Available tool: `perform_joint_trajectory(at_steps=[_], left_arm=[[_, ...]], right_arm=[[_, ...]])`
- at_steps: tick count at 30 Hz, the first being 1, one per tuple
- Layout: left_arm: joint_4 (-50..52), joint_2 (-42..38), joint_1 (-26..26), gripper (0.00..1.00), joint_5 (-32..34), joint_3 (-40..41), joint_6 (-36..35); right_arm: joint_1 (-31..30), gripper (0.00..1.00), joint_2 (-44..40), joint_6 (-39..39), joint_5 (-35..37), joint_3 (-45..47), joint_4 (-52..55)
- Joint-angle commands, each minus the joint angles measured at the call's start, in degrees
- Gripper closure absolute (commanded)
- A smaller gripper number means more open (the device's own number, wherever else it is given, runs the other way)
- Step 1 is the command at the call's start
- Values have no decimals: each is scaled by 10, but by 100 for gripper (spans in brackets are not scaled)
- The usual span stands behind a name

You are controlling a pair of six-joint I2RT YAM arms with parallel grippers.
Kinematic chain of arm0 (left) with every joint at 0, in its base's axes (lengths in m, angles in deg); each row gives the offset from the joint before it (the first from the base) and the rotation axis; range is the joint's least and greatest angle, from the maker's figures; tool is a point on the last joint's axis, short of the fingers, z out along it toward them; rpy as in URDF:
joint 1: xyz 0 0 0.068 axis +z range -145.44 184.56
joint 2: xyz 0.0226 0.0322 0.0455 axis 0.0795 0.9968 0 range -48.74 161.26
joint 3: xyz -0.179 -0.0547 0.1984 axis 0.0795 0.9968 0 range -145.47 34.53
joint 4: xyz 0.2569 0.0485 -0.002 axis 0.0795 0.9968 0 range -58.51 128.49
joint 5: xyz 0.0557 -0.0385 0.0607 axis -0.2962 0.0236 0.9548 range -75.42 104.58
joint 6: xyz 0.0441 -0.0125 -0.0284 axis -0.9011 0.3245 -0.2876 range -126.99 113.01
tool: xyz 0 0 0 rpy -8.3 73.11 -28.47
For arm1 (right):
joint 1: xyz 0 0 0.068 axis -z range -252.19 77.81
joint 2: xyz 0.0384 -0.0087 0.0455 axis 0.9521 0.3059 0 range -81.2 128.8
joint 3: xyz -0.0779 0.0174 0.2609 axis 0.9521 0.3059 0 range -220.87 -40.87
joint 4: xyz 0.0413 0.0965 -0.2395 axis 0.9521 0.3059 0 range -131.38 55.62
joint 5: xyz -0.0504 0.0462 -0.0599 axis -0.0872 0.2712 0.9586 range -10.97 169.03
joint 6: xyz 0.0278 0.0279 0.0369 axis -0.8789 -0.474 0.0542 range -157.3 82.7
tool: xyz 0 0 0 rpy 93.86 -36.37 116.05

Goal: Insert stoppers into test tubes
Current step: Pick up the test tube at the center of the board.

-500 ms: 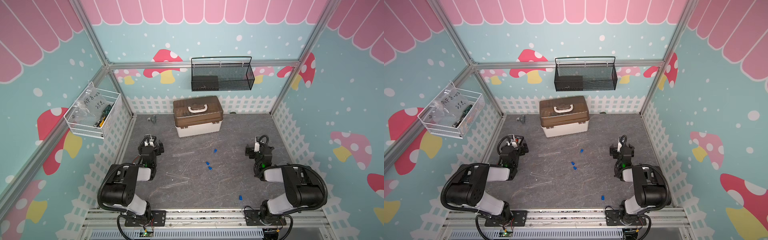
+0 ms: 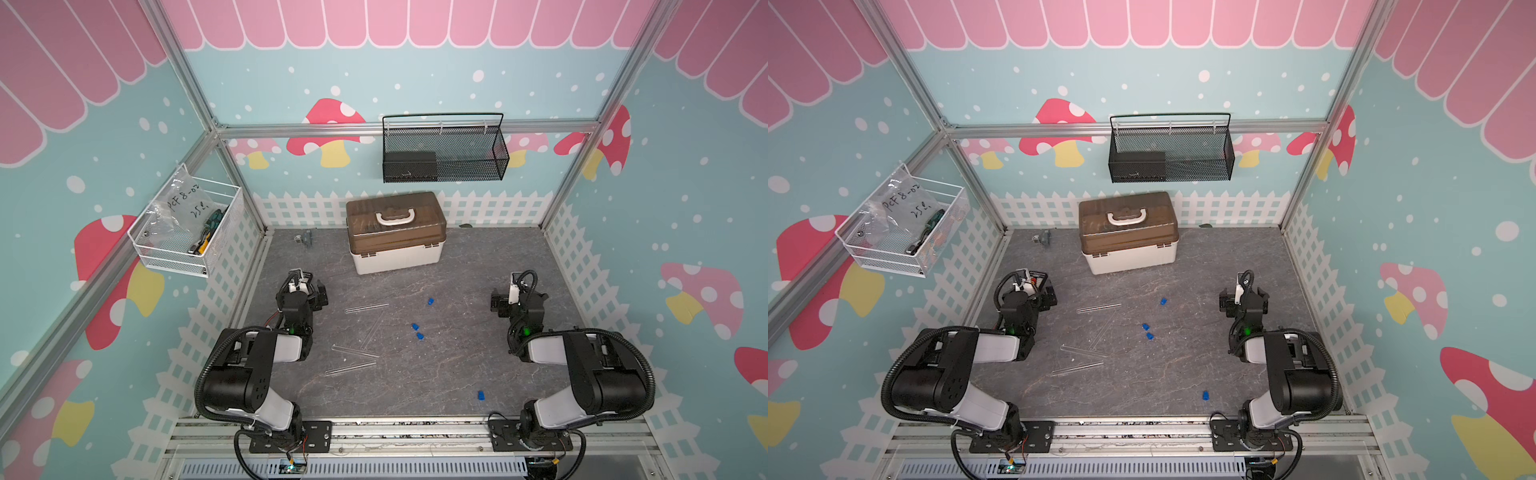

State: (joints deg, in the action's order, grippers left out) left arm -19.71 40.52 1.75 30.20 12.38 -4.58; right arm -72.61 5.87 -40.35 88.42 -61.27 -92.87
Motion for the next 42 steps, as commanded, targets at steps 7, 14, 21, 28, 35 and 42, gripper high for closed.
perform_joint_trajectory(at_steps=[7,14,21,28,35,42], left_arm=[[2,-11,0,1,-4,-1,10],[2,-11,0,1,-4,-2,10],[-39,-15,0,1,4,20,13],[-90,-85,-5,2,19,77,10],[96,-212,-9,4,-12,32,-11],[337,-297,-10,17,-157,-53,-94]], right_arm=[[-1,1,3,6,-4,-3,-9],[-1,1,2,7,-5,-3,-8],[-1,5,-21,6,0,11,-20],[-1,7,-168,-17,30,8,100],[-1,8,-265,-97,9,-72,287],[-1,11,-273,-118,-70,-147,401]])
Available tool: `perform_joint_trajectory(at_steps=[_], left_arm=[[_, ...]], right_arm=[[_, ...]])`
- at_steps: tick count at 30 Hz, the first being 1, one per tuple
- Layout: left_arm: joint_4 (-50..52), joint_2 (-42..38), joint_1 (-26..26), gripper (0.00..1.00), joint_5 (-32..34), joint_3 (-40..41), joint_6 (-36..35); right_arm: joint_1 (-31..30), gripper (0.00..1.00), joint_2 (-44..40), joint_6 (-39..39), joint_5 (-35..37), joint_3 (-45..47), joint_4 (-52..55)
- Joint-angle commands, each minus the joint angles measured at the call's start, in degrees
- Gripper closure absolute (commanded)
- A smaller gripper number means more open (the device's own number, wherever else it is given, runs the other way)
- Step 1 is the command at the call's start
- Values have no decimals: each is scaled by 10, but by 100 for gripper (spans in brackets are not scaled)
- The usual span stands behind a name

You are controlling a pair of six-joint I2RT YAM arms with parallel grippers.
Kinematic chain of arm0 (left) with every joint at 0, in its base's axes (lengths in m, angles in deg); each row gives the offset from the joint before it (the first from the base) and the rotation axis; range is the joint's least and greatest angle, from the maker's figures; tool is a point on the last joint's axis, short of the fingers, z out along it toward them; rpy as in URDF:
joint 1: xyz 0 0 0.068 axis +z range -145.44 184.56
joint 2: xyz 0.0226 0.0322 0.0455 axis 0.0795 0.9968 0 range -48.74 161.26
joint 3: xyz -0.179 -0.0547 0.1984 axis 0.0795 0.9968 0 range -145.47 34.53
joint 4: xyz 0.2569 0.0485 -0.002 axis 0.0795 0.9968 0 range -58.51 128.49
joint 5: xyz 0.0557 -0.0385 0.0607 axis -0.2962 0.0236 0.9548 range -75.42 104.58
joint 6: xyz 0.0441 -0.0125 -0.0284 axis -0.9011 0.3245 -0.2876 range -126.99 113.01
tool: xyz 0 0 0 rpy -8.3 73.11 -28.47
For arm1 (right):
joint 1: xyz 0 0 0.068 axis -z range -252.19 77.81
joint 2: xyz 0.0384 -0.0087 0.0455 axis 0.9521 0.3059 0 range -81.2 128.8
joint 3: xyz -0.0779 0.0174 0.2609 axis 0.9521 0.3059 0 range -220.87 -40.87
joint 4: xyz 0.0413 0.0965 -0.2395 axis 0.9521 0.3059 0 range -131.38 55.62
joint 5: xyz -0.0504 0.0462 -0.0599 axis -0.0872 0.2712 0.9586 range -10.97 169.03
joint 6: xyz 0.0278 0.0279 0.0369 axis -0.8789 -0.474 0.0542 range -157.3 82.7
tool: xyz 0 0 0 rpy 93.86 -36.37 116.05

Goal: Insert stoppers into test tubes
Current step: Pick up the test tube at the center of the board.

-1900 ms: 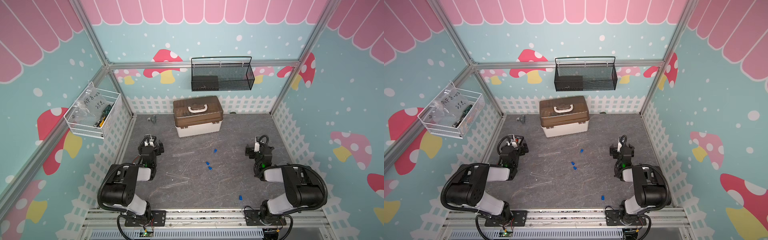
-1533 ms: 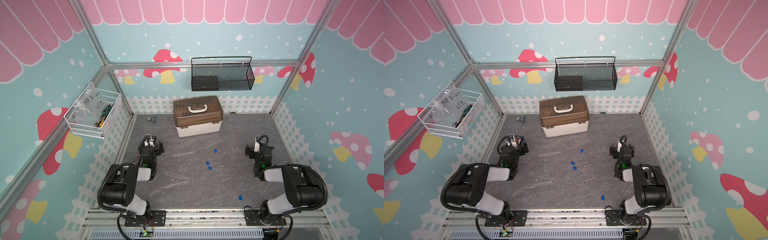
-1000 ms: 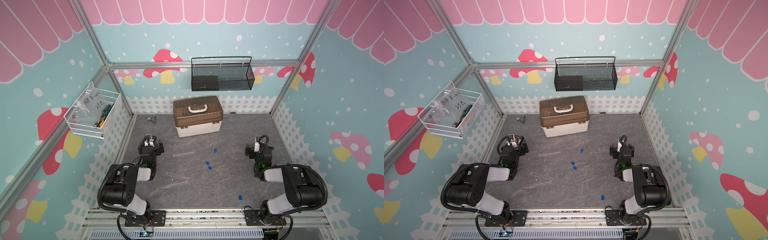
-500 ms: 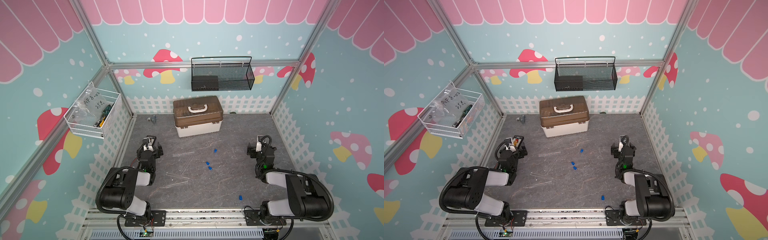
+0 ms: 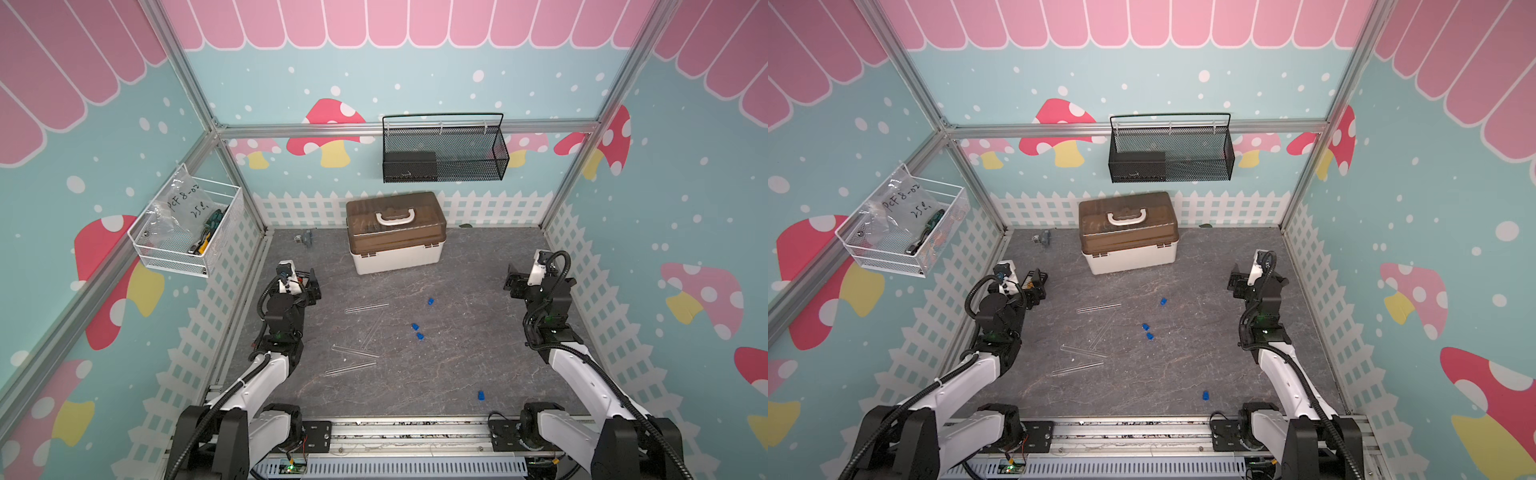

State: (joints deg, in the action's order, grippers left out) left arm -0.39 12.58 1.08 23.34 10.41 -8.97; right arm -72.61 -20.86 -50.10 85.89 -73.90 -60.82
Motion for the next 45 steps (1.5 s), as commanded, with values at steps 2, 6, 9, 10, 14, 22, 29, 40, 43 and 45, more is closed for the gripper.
perform_joint_trajectory(at_steps=[2,6,9,10,14,22,29,40,43,45], left_arm=[[216,-27,-6,18,-138,-57,-98],[370,-29,-25,20,-224,-100,-239],[498,-28,-56,24,-266,-131,-359],[538,-28,-73,24,-270,-137,-393],[637,-30,-119,24,-241,-146,-461],[731,-55,-239,24,-124,-106,-478],[744,-91,-272,26,-170,-84,-452],[706,36,-328,29,-113,-92,-448],[694,57,-332,32,-102,-94,-446],[694,68,-333,34,-101,-95,-444]], right_arm=[[-1,12,-8,-29,-68,-31,96],[-1,15,-4,-49,-92,-47,123],[-1,17,6,-59,-116,-63,145],[-1,18,9,-62,-122,-67,150],[-1,19,20,-69,-134,-75,156],[-1,22,28,-65,-125,-84,173],[-1,22,32,-69,-124,-84,178],[-1,22,26,-65,-120,-83,181],[-1,22,25,-64,-119,-82,183],[-2,22,24,-63,-119,-82,183]])
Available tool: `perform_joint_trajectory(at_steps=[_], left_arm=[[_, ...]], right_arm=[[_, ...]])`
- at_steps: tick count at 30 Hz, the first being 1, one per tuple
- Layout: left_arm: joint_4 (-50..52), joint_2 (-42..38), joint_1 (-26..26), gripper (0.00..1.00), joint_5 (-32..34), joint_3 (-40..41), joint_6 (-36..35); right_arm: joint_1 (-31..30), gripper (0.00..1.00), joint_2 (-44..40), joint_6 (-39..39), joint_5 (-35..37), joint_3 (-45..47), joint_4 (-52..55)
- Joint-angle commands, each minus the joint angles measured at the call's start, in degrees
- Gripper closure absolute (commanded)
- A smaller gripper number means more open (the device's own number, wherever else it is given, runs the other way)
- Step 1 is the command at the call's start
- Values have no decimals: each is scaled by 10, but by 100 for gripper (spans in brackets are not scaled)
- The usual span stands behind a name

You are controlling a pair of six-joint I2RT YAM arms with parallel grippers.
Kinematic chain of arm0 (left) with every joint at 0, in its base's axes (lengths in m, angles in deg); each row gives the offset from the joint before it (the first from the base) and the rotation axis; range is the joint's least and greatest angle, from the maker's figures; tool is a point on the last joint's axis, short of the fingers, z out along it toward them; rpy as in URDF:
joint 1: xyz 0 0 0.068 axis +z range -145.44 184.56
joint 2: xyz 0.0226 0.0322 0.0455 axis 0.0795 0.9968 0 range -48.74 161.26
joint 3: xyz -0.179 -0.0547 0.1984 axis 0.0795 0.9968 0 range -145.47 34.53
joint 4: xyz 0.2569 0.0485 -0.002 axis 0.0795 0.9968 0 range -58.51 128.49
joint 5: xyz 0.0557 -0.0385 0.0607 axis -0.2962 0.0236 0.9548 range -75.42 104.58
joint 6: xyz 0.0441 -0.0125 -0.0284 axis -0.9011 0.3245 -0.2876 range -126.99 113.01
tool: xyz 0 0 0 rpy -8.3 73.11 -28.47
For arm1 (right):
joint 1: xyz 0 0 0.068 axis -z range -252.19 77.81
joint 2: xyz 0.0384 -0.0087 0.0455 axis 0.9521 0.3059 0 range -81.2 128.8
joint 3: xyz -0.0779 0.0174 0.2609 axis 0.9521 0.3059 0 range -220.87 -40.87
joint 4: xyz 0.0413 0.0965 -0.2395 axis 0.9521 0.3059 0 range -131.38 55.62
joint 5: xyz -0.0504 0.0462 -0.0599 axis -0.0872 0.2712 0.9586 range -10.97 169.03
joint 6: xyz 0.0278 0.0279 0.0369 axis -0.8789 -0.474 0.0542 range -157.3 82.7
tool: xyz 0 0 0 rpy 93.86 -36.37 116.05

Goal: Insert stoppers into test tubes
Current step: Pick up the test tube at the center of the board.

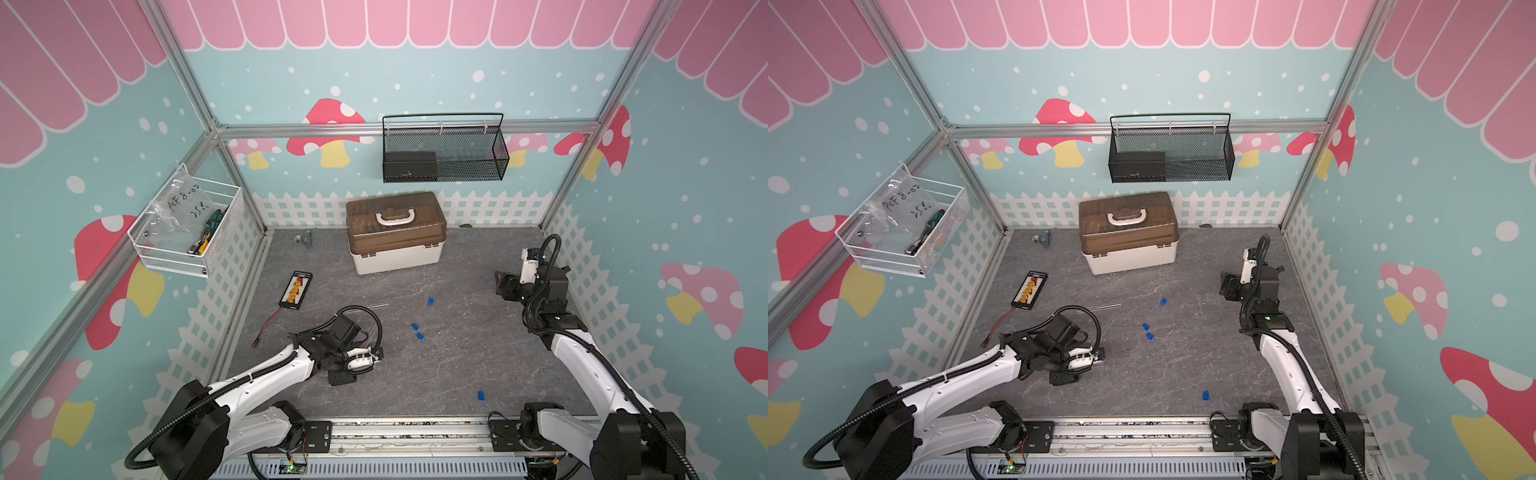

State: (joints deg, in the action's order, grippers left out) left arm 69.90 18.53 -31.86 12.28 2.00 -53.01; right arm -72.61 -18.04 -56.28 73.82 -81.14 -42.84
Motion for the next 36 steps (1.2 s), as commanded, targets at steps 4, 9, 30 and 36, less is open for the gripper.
perform_joint_trajectory(at_steps=[4,9,30,36], left_arm=[[-3,22,-5,40,7,-13,-4],[5,31,-6,46,-2,-14,-6],[43,86,-6,65,-25,-40,-2],[40,89,-6,69,-18,-39,-6]], right_arm=[[-1,23,-4,2,4,-10,3],[-1,23,-1,1,3,-10,4],[-1,23,-5,3,-1,-8,5],[-1,23,7,0,-8,-15,4]])
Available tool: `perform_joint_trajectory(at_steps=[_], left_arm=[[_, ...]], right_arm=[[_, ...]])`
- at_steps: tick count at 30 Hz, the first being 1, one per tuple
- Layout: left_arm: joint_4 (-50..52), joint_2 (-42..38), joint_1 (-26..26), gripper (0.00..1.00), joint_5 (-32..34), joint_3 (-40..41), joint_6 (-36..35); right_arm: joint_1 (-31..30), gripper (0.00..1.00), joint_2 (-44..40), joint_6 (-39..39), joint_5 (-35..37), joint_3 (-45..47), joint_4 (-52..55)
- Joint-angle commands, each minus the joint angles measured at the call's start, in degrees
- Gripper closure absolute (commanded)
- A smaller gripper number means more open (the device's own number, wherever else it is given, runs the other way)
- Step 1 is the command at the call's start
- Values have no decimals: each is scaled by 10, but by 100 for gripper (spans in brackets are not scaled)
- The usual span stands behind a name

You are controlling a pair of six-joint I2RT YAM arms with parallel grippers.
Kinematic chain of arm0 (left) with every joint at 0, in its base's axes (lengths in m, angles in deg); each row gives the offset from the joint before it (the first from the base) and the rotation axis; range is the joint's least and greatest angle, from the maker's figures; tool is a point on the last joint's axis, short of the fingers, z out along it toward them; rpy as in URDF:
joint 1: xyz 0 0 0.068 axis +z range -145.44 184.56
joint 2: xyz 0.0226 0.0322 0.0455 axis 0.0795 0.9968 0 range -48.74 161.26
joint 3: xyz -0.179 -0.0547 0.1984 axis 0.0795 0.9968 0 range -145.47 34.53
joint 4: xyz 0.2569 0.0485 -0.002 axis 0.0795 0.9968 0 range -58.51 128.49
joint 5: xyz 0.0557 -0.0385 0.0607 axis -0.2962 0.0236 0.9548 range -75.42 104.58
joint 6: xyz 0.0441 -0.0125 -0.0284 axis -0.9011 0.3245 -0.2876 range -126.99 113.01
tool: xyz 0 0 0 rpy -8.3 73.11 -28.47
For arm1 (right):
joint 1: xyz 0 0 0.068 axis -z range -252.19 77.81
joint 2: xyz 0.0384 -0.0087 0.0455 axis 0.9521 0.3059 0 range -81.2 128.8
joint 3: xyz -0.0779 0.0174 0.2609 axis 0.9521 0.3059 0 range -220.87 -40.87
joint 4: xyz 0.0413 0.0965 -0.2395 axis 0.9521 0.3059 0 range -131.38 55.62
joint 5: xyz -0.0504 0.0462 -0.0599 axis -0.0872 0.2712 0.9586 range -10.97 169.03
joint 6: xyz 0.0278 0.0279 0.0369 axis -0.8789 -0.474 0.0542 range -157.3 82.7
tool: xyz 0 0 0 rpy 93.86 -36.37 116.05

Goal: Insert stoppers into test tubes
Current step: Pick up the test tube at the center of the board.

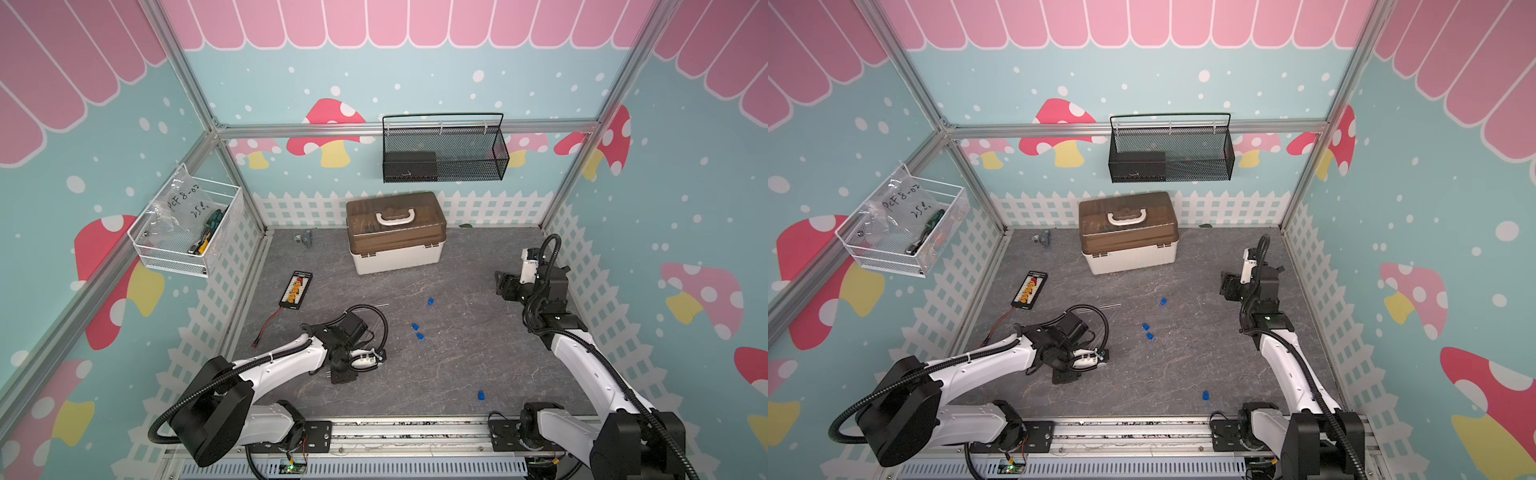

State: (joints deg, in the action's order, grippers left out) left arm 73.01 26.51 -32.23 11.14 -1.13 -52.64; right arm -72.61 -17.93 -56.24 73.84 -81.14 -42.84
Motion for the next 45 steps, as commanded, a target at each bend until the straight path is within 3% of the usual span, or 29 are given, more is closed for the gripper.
perform_joint_trajectory(at_steps=[1,15,25,35,45], left_arm=[[7,10,-2,69,-5,-6,-10],[-1,-1,-2,80,4,-1,-17],[-19,-98,-2,81,-17,24,-14],[-95,-158,-2,84,-101,-7,28],[-289,-90,-3,84,-162,-30,35]], right_arm=[[-1,23,7,0,-10,-18,6],[-1,22,-19,6,7,-10,15],[-2,20,-24,-23,-6,-28,56],[-53,22,21,-98,-138,-115,245],[-188,30,70,-79,-217,-213,469]])
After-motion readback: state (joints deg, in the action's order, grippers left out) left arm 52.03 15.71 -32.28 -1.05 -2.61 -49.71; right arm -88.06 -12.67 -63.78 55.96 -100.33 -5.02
